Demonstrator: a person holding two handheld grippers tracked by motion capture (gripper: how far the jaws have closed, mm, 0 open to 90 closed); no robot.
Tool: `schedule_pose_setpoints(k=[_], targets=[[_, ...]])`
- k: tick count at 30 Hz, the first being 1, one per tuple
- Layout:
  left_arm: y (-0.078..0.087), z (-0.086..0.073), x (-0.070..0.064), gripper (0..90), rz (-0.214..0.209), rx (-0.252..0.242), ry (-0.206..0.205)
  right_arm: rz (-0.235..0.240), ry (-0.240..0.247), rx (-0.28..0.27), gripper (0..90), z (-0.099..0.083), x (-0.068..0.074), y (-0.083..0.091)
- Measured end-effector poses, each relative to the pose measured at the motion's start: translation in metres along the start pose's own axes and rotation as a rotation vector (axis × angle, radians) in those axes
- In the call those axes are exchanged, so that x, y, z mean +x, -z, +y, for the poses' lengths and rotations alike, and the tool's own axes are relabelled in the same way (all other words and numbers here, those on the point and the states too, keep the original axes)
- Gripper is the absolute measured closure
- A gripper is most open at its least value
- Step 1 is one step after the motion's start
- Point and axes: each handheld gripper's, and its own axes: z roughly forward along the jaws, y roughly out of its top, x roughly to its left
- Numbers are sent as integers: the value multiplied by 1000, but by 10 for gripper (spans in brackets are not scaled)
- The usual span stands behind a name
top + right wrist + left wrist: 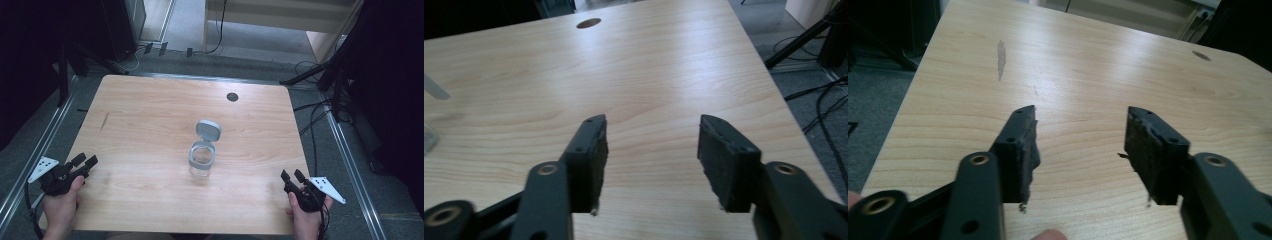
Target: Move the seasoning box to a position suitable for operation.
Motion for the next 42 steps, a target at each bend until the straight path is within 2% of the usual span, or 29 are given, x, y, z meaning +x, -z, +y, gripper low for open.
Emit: schedule_pose_setpoints(k=[3, 5, 6, 7, 8, 9, 10, 11, 12, 13, 14, 15, 17, 18, 19, 21, 22, 23, 25, 26, 27, 28, 29, 30, 33, 34, 35, 36, 42], targets=[[-2, 3, -8, 683, -59, 2, 10, -40, 1, 21, 580, 2, 10, -2], [-6, 4, -14, 740, -71, 7, 4, -32, 6, 17, 608, 3, 15, -3], [-10, 6, -21, 740, -80, 15, -11, -21, 10, 16, 631, 5, 20, -4], [-18, 9, -36, 792, -90, 26, -32, -10, 39, 14, 664, 8, 34, -8], [-18, 9, -36, 803, -90, 26, -32, 14, 37, 13, 675, 10, 40, -9], [-23, 11, -44, 810, -104, 32, -38, 14, 37, 13, 675, 10, 40, -9], [-28, 13, -52, 810, -117, 40, -44, 31, 48, 11, 685, 12, 46, -10], [-36, 16, -68, 835, -130, 66, -73, 62, 72, 15, 702, 15, 59, -14], [-36, 16, -68, 838, -130, 66, -73, 73, 79, 13, 705, 15, 62, -16], [-44, 18, -83, 852, -147, 86, -95, 80, 86, 17, 709, 16, 68, -17], [-48, 19, -90, 863, -150, 100, -107, 83, 95, 25, 712, 17, 72, -20], [-48, 19, -90, 871, -150, 100, -107, 83, 95, 25, 712, 17, 72, -20], [-58, 22, -105, 878, -178, 118, -125, 95, 103, 34, 734, 20, 82, -24], [-61, 22, -110, 890, -186, 125, -130, 118, 96, 37, 763, 21, 86, -26], [-68, 24, -121, 900, -214, 142, -127, 149, 99, 48, 792, 23, 92, -30], [-72, 25, -126, 900, -225, 152, -131, 174, 98, 53, 819, 24, 99, -34], [-78, 26, -135, 900, -242, 163, -132, 186, 99, 53, 830, 25, 103, -36], [-78, 26, -135, 900, -242, 163, -132, 186, 99, 53, 830, 25, 103, -36], [-88, 29, -150, 900, -272, 177, -129, 210, 99, 55, 870, 27, 115, -42], [-88, 29, -150, 900, -272, 177, -129, 210, 99, 55, 870, 27, 115, -42], [-92, 30, -159, 900, -291, 185, -131, 227, 103, 59, 900, 28, 124, -47], [-94, 31, -165, 900, -302, 187, -143, 235, 104, 58, 900, 28, 127, -48], [-94, 31, -165, 900, -302, 187, -143, 235, 104, 58, 900, 28, 127, -48], [-97, 32, -176, 900, -324, 193, -154, 259, 111, 65, 900, 28, 138, -54], [-100, 33, -186, 900, -342, 199, -164, 270, 122, 68, 900, 28, 145, -57], [-102, 33, -192, 900, -357, 203, -168, 284, 128, 77, 900, 27, 154, -61], [-102, 33, -192, 900, -357, 203, -168, 284, 128, 77, 900, 27, 154, -61], [-103, 32, -200, 900, -371, 209, -179, 296, 135, 86, 900, 25, 161, -63], [-101, 27, -218, 900, -409, 227, -205, 321, 149, 111, 900, 21, 176, -65]])
